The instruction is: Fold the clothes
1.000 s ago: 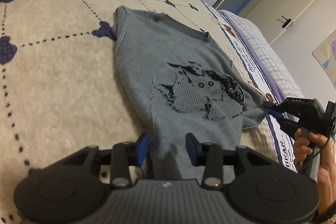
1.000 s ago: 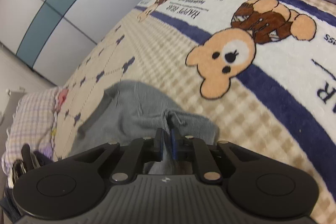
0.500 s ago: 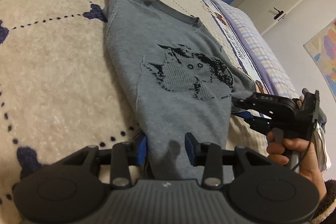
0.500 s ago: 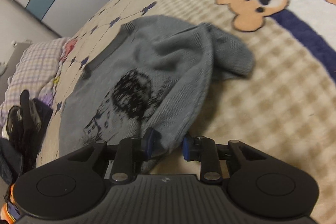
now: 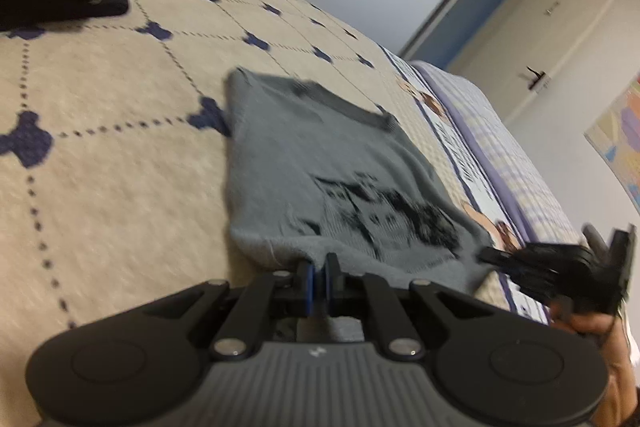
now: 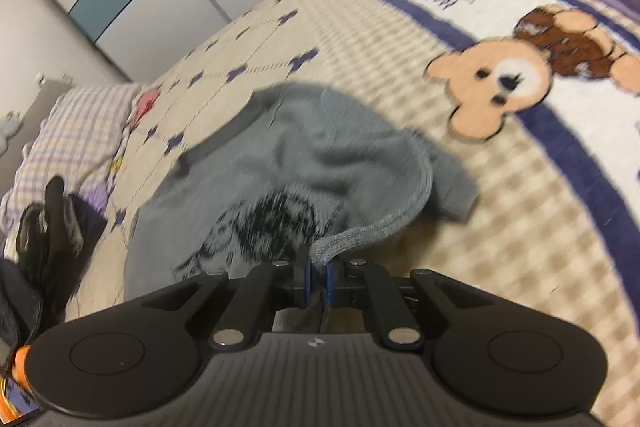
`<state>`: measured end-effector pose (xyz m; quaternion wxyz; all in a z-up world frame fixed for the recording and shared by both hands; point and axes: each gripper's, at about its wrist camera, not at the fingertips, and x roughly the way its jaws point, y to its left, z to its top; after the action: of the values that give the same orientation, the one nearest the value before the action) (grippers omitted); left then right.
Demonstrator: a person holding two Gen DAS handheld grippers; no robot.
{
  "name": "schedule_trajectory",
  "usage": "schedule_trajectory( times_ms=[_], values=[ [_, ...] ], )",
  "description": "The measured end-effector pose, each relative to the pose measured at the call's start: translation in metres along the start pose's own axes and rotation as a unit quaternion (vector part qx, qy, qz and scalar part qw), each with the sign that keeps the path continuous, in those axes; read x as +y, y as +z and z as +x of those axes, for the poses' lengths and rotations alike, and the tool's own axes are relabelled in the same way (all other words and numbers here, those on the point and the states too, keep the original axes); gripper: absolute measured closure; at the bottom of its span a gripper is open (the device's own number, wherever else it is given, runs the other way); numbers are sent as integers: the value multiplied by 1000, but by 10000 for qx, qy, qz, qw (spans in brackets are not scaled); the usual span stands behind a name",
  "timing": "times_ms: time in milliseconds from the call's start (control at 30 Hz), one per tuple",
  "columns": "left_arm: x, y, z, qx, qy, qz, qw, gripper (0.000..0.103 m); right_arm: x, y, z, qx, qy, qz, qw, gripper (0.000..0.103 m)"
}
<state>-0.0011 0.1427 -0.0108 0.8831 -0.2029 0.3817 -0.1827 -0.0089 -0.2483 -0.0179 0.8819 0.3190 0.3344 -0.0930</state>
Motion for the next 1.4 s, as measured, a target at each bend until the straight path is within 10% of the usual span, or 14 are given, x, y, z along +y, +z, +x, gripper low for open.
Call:
schedule_trajectory(
  times_ms=[400,667,933,1400],
  values=[
    [22,23,35,-22,496,8,9988,95,-36,31,21,28,-217,410,9989,91],
    [24,9,29,371,374,-364,9979,53,-25,11,13,224,-416,91,9988,70],
    [31,-25,9,882,-185,-1113,9897,54,-16,-32,-11,825,-323,60,9961,69],
    [50,-108,-10,402,-876,-2554,9620,59,-21,-90,-11,1086,318,837,9900,80]
  ],
)
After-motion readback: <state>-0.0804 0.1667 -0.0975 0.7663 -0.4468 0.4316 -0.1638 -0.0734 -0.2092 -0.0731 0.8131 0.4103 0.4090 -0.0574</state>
